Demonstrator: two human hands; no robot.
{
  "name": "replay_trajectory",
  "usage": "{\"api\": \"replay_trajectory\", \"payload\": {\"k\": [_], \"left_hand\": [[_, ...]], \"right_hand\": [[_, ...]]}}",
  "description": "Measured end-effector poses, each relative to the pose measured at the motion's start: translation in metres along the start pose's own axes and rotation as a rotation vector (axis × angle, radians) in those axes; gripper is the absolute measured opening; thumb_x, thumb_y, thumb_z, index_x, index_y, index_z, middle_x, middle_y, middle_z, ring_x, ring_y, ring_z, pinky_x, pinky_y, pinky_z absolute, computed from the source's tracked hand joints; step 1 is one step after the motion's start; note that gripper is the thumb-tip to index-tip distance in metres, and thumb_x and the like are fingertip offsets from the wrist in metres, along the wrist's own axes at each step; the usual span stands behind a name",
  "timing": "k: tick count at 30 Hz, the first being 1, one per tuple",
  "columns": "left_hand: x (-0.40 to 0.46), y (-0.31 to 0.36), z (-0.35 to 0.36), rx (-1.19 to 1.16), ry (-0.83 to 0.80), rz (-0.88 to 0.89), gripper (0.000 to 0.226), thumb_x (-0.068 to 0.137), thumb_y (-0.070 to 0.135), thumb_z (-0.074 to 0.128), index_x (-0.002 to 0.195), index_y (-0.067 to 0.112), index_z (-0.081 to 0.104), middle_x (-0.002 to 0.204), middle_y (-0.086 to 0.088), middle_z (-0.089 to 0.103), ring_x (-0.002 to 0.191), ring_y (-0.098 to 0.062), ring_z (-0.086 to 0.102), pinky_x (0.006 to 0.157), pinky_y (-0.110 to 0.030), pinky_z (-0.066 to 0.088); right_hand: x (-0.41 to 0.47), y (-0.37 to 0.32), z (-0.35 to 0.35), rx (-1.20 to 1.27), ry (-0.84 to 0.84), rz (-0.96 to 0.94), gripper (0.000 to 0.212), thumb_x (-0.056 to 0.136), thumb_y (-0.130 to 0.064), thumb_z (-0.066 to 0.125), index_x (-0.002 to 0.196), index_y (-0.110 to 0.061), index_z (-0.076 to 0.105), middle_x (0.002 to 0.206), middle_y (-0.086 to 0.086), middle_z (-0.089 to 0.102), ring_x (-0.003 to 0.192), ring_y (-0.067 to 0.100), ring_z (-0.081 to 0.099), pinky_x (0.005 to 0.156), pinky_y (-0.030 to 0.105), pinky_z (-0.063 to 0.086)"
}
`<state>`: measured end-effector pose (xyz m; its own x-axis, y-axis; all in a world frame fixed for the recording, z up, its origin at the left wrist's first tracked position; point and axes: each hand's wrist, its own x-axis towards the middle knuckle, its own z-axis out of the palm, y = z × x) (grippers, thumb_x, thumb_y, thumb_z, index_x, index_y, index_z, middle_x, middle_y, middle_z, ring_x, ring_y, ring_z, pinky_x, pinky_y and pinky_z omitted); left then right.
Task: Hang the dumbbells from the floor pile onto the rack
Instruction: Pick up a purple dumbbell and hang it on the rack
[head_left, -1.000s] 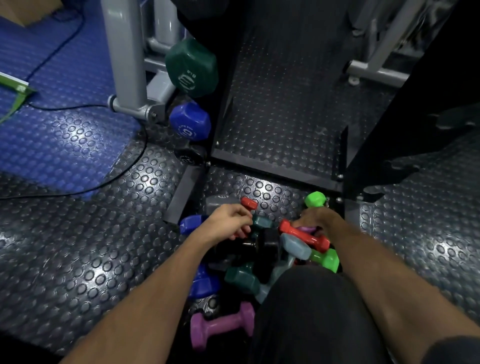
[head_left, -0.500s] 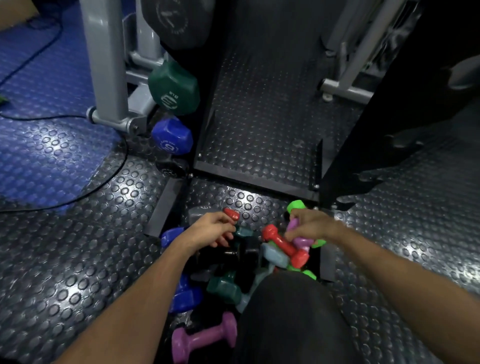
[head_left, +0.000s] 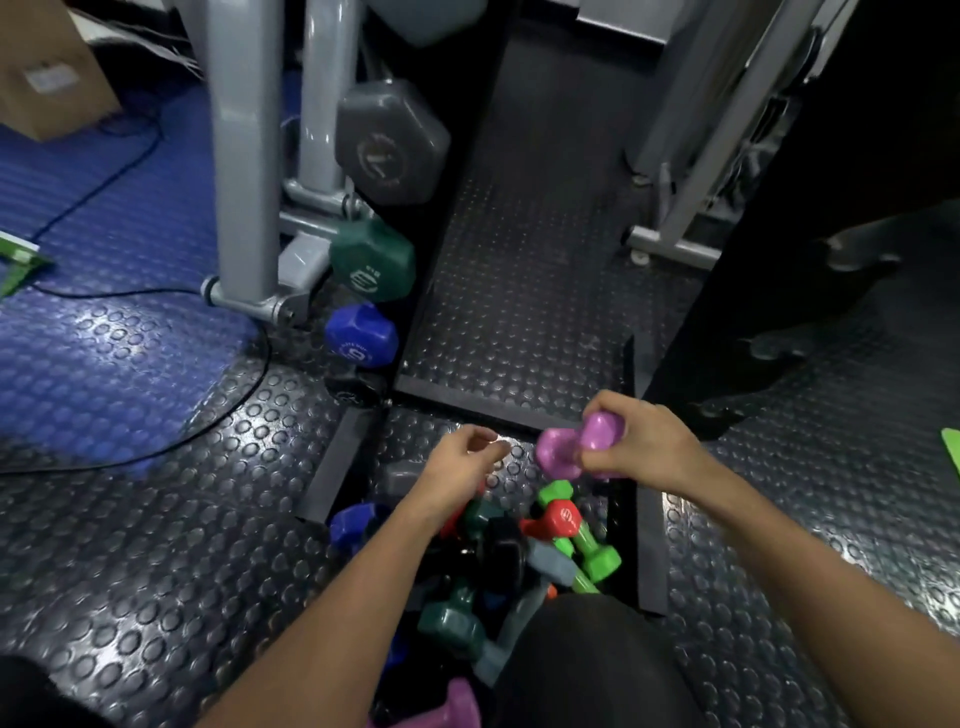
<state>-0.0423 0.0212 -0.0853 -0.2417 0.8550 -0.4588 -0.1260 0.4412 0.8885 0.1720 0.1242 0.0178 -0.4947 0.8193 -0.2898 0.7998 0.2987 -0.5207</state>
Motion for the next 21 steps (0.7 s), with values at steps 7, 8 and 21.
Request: {"api": "replay_trajectory", "payload": {"k": [7,8,21], "left_hand": [[-0.01,0.042,-0.004,-0.352,-0.141,-0.042,0.033,0.089,0.038,0.078,0.119,0.026,0.07,0.109,0.0,0.078,0.083,-0.02,0.073,0.064,-0.031,0.056],[-0.012,0.049,-0.008,-0.41,-0.154,-0.047,0.039,0.085,0.036,0.081,0.12,0.025,0.07,0.107,-0.002,0.077,0.08,-0.022,0.072,0.064,-0.033,0.055],[-0.058,0.143,-0.04,-0.635,-0.22,0.361,0.061,0.075,0.025,0.083,0.127,0.005,0.059,0.114,-0.015,0.066,0.09,-0.022,0.06,0.075,-0.031,0.05]], "right_hand": [[0.005,-0.044,-0.026,0.437,-0.044,-0.198,0.034,0.068,-0.03,0.088,0.097,-0.027,0.071,0.092,-0.007,0.071,0.083,0.007,0.065,0.073,0.02,0.053],[0.007,-0.051,-0.028,0.478,-0.049,-0.208,0.033,0.069,-0.028,0.087,0.098,-0.024,0.072,0.093,-0.007,0.071,0.084,0.005,0.065,0.074,0.019,0.052],[0.01,-0.141,-0.111,0.848,0.159,-0.199,0.048,0.067,-0.054,0.087,0.091,-0.016,0.071,0.078,0.008,0.07,0.07,0.026,0.06,0.064,0.037,0.048]]}}
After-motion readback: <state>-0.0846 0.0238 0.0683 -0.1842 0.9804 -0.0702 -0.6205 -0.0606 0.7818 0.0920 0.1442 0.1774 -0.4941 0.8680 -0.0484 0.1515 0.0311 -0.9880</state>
